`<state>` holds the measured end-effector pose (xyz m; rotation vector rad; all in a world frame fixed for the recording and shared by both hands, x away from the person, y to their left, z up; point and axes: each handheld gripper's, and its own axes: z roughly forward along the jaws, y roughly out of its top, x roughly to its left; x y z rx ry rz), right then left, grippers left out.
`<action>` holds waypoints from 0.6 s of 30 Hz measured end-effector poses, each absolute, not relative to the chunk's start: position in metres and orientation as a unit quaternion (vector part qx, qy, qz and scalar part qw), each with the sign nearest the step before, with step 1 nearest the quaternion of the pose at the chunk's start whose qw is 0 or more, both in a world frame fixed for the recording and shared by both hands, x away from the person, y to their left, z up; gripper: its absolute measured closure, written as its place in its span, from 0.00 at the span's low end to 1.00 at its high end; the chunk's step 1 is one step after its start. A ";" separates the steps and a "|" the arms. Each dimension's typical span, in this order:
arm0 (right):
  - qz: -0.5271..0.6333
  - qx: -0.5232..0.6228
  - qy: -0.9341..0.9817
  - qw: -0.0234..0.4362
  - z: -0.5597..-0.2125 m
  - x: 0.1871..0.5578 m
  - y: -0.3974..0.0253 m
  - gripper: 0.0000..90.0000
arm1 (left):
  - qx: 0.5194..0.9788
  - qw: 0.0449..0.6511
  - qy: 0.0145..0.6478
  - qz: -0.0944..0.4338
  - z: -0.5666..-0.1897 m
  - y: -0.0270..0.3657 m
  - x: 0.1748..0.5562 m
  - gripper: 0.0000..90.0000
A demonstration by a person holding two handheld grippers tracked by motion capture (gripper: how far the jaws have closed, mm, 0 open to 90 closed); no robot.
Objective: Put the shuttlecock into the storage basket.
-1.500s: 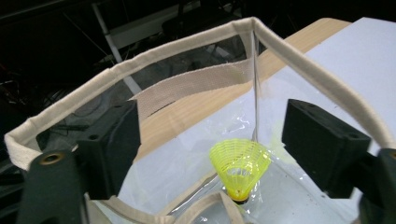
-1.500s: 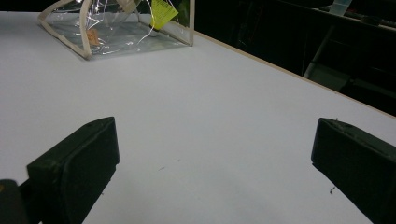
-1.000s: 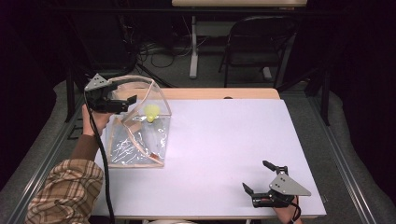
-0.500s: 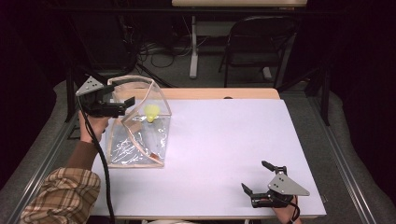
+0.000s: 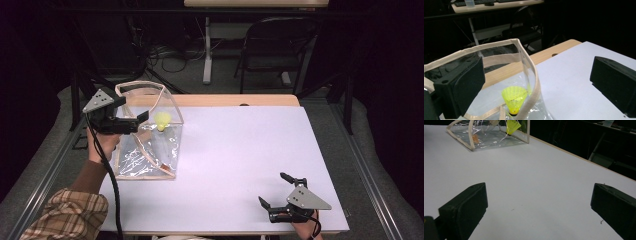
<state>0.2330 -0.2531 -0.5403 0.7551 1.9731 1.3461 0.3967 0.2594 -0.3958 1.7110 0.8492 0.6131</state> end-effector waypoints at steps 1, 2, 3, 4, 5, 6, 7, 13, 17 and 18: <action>0.510 0.287 0.748 0.313 -0.540 0.233 -0.253 0.00 | 0.718 0.539 0.356 0.259 -0.397 0.259 0.394 0.00; 0.510 0.287 0.748 0.313 -0.540 0.233 -0.253 0.00 | 0.717 0.540 0.355 0.260 -0.397 0.258 0.391 0.00; 0.510 0.287 0.748 0.313 -0.540 0.233 -0.253 0.00 | 0.717 0.540 0.354 0.262 -0.398 0.257 0.388 0.00; 0.509 0.286 0.749 0.313 -0.540 0.233 -0.253 0.00 | 0.717 0.542 0.352 0.262 -0.398 0.256 0.386 0.00; 0.510 0.287 0.748 0.313 -0.540 0.233 -0.253 0.00 | 0.716 0.543 0.350 0.264 -0.398 0.256 0.383 0.00; 0.510 0.287 0.748 0.313 -0.540 0.233 -0.253 0.00 | 0.716 0.543 0.349 0.267 -0.398 0.255 0.381 0.00; 0.510 0.287 0.748 0.313 -0.540 0.233 -0.253 0.00 | 0.715 0.545 0.347 0.268 -0.398 0.255 0.377 0.00; 0.509 0.287 0.749 0.312 -0.540 0.233 -0.253 0.00 | 0.710 0.552 0.338 0.276 -0.400 0.253 0.359 0.00; 0.509 0.287 0.749 0.312 -0.540 0.233 -0.253 0.00 | 0.707 0.558 0.331 0.282 -0.405 0.251 0.345 0.00; 0.509 0.287 0.749 0.312 -0.540 0.233 -0.253 0.00 | 0.707 0.559 0.330 0.280 -0.407 0.251 0.341 0.00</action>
